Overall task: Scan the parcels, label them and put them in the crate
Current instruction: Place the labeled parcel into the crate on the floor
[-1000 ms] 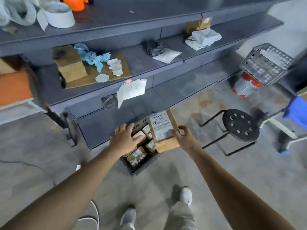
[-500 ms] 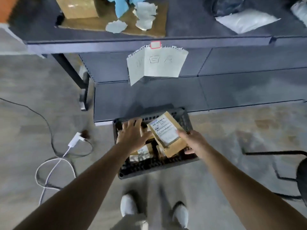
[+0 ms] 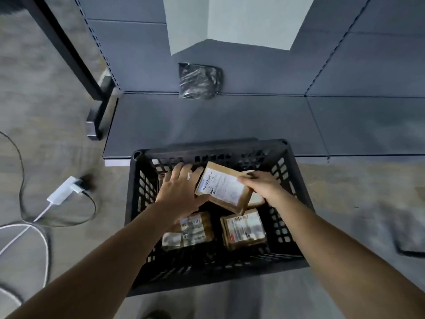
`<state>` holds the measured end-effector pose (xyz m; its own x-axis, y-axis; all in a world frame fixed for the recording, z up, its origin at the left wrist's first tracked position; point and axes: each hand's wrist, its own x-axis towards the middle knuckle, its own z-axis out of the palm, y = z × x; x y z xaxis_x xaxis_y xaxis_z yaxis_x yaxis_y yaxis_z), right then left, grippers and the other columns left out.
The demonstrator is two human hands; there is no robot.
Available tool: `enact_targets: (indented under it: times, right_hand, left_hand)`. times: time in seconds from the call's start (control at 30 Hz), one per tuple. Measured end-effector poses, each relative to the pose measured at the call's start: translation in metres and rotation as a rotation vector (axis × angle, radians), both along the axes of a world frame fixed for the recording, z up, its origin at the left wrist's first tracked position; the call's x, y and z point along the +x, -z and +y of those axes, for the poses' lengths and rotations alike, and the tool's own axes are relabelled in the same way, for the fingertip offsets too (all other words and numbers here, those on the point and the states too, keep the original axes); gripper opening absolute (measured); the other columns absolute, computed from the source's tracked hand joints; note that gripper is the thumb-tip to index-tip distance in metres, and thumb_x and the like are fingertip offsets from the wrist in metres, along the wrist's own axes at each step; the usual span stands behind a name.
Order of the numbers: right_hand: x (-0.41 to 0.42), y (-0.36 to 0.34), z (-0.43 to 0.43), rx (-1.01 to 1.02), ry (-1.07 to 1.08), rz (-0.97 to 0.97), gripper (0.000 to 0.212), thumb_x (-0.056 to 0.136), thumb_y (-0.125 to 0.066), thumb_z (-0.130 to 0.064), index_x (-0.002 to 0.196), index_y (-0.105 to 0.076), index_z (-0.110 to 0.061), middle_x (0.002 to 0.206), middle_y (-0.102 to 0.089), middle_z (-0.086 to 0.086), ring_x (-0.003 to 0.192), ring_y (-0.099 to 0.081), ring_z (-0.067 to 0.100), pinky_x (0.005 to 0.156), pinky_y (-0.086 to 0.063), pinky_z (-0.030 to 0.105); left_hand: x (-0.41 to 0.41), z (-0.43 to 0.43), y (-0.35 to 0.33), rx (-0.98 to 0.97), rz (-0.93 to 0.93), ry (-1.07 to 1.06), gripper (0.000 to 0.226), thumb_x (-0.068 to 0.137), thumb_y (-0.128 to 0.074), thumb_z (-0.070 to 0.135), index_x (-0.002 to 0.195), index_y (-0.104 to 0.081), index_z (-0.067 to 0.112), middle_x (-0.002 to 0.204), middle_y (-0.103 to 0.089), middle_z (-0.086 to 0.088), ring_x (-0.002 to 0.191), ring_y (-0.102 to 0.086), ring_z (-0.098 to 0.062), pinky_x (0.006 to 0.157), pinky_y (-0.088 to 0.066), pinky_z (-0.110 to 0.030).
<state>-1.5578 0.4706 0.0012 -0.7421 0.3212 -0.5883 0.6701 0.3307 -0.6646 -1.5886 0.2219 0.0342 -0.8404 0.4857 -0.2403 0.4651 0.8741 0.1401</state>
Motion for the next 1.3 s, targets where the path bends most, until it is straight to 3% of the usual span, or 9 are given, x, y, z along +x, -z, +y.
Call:
enact_targets:
  times: [0.1,0.27,0.53,0.73,0.83,0.9,0.97,1.13,1.3]
  right_hand:
    - [-0.021,0.032,0.002,-0.016,-0.043,0.024,0.017,0.081,-0.078,-0.038,0.092,-0.073,-0.026,0.097,-0.075,-0.001,0.084,-0.068,0.011,0.071,-0.051,0.023]
    - [-0.047,0.065,-0.005,0.104,-0.071,0.016,0.043,0.093,-0.063,-0.04,0.13,-0.059,-0.018,0.129,-0.062,0.004,0.118,-0.058,0.022,0.097,-0.043,0.028]
    - [-0.034,0.038,-0.021,0.042,0.018,0.057,0.055,0.097,-0.052,-0.044,0.145,-0.042,-0.019,0.145,-0.049,0.005,0.13,-0.049,0.022,0.103,-0.04,0.03]
    - [-0.003,-0.098,-0.025,0.166,-0.129,0.09,0.057,0.098,-0.05,-0.047,0.146,-0.038,-0.02,0.147,-0.047,0.002,0.126,-0.053,0.021,0.087,-0.037,0.019]
    - [0.014,-0.197,-0.032,0.276,-0.185,0.125,0.063,0.095,-0.052,-0.051,0.148,-0.034,-0.022,0.139,-0.053,0.003,0.083,-0.069,0.006,0.056,-0.045,0.012]
    - [0.027,-0.266,-0.037,0.308,-0.211,0.153,0.068,0.094,-0.054,-0.051,0.151,-0.029,-0.022,0.147,-0.044,0.007,0.105,-0.064,0.007,0.081,-0.053,0.028]
    - [0.041,-0.333,-0.039,0.379,-0.262,0.16,0.072,0.094,-0.054,-0.052,0.153,-0.026,-0.021,0.151,-0.037,0.008,0.132,-0.046,0.023,0.1,-0.044,0.039]
    - [0.067,-0.482,-0.04,0.483,-0.372,0.2,0.075,0.095,-0.047,-0.057,0.155,-0.015,-0.025,0.159,-0.023,0.008,0.142,-0.032,0.028,0.108,-0.039,0.052]
    - [0.076,-0.589,-0.059,0.452,-0.372,0.302,0.075,0.093,-0.048,-0.059,0.154,-0.016,-0.029,0.16,-0.022,0.002,0.143,-0.031,0.028,0.11,-0.037,0.052]
  left_hand:
    - [-0.009,0.0,0.024,-0.003,0.056,0.017,0.086,0.082,-0.043,0.075,0.149,-0.02,0.027,0.155,-0.023,-0.007,0.145,-0.013,-0.03,0.116,-0.018,-0.049]
    - [-0.02,-0.001,0.048,-0.02,0.088,0.053,0.087,0.08,-0.043,0.076,0.149,-0.02,0.028,0.155,-0.023,-0.007,0.145,-0.012,-0.029,0.117,-0.018,-0.049]
    - [-0.019,0.014,0.03,-0.083,0.048,0.063,0.085,0.082,-0.046,0.073,0.149,-0.018,0.027,0.154,-0.022,-0.007,0.145,-0.011,-0.029,0.116,-0.018,-0.049]
    - [0.001,0.009,-0.093,-0.153,0.003,-0.005,0.086,0.082,-0.038,0.077,0.149,-0.019,0.026,0.153,-0.024,-0.007,0.143,-0.017,-0.032,0.113,-0.027,-0.052]
    - [0.012,0.009,-0.189,-0.167,0.007,-0.034,0.085,0.083,-0.039,0.077,0.149,-0.019,0.027,0.153,-0.023,-0.01,0.143,-0.017,-0.033,0.112,-0.028,-0.052]
    - [0.019,0.007,-0.257,-0.17,0.02,-0.067,0.088,0.083,-0.039,0.076,0.151,-0.015,0.025,0.154,-0.021,-0.011,0.143,-0.016,-0.033,0.112,-0.028,-0.052]
    - [0.029,0.005,-0.326,-0.183,0.038,-0.09,0.089,0.084,-0.036,0.077,0.151,-0.012,0.025,0.154,-0.02,-0.011,0.143,-0.015,-0.035,0.112,-0.027,-0.052]
    - [0.058,-0.01,-0.479,-0.154,0.138,-0.184,0.091,0.083,-0.033,0.078,0.153,-0.009,0.025,0.158,-0.016,-0.012,0.146,-0.011,-0.035,0.114,-0.024,-0.053]
    - [0.086,-0.04,-0.585,-0.046,0.261,-0.332,0.089,0.082,-0.037,0.077,0.152,-0.015,0.027,0.153,-0.023,-0.01,0.141,-0.023,-0.032,0.108,-0.034,-0.049]
